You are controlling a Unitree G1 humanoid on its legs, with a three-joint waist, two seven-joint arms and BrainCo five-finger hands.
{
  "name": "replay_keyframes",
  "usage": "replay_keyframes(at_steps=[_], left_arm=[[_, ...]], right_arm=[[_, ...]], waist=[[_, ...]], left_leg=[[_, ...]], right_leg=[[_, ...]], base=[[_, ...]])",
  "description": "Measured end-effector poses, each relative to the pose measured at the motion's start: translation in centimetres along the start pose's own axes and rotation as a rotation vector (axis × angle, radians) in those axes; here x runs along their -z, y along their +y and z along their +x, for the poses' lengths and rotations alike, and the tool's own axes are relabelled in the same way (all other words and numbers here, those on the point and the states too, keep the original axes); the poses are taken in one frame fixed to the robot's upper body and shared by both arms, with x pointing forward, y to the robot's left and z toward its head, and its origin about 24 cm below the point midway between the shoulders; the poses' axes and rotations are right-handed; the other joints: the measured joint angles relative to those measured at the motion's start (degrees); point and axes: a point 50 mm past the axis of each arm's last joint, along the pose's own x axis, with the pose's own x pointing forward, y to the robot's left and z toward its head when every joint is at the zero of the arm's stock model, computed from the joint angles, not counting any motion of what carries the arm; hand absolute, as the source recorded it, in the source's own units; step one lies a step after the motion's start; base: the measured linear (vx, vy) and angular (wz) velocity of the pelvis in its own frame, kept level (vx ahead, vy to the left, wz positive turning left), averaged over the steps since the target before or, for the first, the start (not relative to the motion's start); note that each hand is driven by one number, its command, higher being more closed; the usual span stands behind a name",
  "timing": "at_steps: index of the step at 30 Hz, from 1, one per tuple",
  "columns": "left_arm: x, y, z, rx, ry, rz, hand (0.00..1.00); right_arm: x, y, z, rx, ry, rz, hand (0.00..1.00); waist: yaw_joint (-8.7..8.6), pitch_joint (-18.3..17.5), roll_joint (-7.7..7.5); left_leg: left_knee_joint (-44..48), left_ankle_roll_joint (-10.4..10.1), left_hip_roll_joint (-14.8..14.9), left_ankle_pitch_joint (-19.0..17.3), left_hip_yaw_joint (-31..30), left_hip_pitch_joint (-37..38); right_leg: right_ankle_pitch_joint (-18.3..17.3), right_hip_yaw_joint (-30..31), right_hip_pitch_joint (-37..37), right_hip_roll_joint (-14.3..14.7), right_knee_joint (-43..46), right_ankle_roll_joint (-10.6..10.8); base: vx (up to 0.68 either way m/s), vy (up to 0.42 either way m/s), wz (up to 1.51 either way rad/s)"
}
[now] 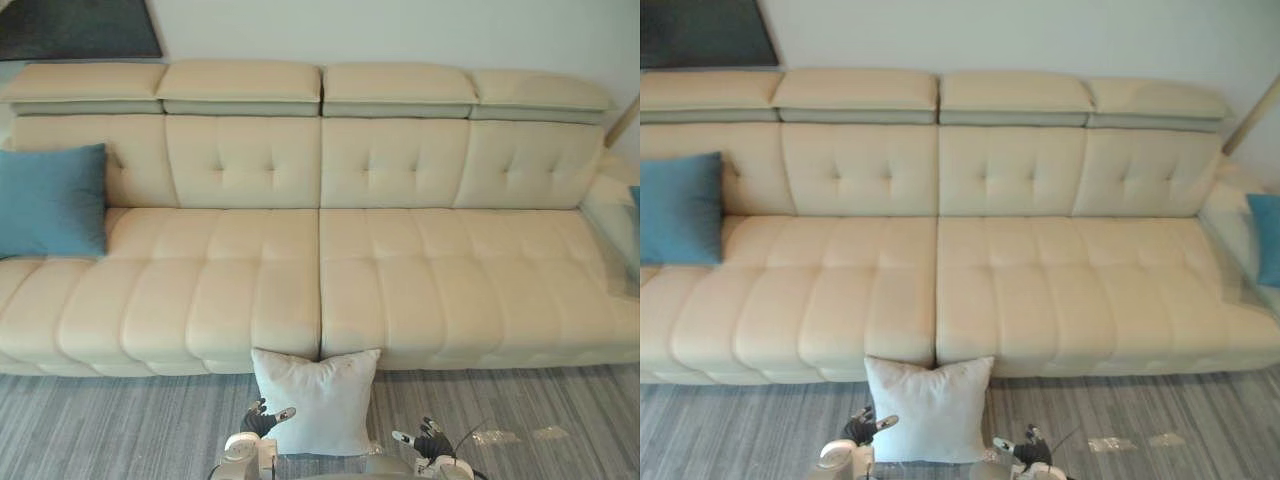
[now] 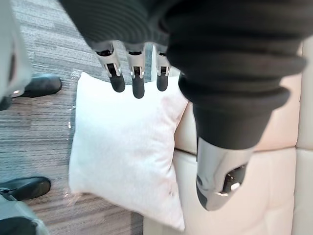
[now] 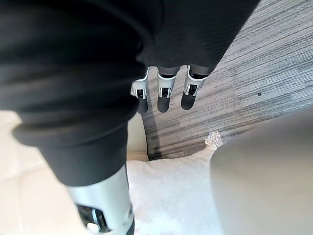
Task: Pick up cushions and gather them together orderly.
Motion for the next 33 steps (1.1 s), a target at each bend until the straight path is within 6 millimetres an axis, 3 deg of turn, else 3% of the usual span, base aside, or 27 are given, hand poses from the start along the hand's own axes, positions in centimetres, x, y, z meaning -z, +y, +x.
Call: replay_keyframes(at_steps=[3, 9, 10, 19, 27, 33], left_arm=[[0.6, -0.6, -0.1, 0.012, 0.024, -0.012, 0.00], [0.7, -0.6, -0.2, 0.013, 0.026, -0.012, 0.00], [1.0, -0.2, -0.3, 0.004, 0.032, -0.006, 0.00], [0.9, 0.3, -0.2, -0.006, 0.029, -0.002, 0.00], [1.5, 3.8, -0.3, -0.130, 0.063, -0.035, 0.00], [2.6, 5.4, -0.8, -0.168, 0.097, -0.021, 0.00]], right_arm=[[0.2, -0.7, 0.0, 0.018, 0.007, 0.004, 0.00], [0.6, -1.0, 0.0, 0.036, 0.030, 0.031, 0.00], [1.1, -1.1, -0.1, 0.049, 0.047, 0.067, 0.00], [0.9, -0.9, 0.0, 0.046, 0.055, 0.062, 0.00], [1.5, -1.7, 0.2, 0.108, 0.119, 0.125, 0.00], [1.4, -2.5, 0.3, 0.139, 0.122, 0.138, 0.00]], waist=[[-0.33, -0.6, 1.27], [-0.23, -1.1, 0.72], [-0.33, -1.3, 0.60], [-0.33, -1.3, 0.65], [-0.31, -1.7, 0.36], [-0.30, -1.6, 0.17]], left_leg=[[-1.7, -0.6, 0.5, 0.6, -1.5, 1.6], [-3.1, -0.8, 1.3, 1.3, -2.3, 2.1], [-6.0, -0.1, -0.2, 3.3, -2.7, 3.7], [-6.8, -0.1, -0.1, 3.4, -2.1, 3.4], [-9.1, -0.1, -0.6, 3.5, -2.9, 2.8], [-9.2, -0.1, -0.5, 3.5, -3.8, 3.0]], right_leg=[[0.5, -1.5, 3.2, 1.0, -2.6, -0.4], [2.3, -2.4, 5.2, 2.0, -6.2, -0.7], [4.1, -2.2, 7.2, 1.1, -10.1, -0.2], [4.1, -2.2, 6.3, 1.1, -10.1, -0.2], [4.9, -3.5, 7.3, 0.8, -13.3, 0.3], [5.4, -4.2, 8.1, 0.9, -13.3, 0.0]], base=[[0.07, -0.057, 0.19], [0.03, -0.026, 0.10], [0.00, 0.000, 0.00], [0.00, 0.000, -0.02], [0.10, 0.002, 0.08], [0.10, -0.005, 0.15]])
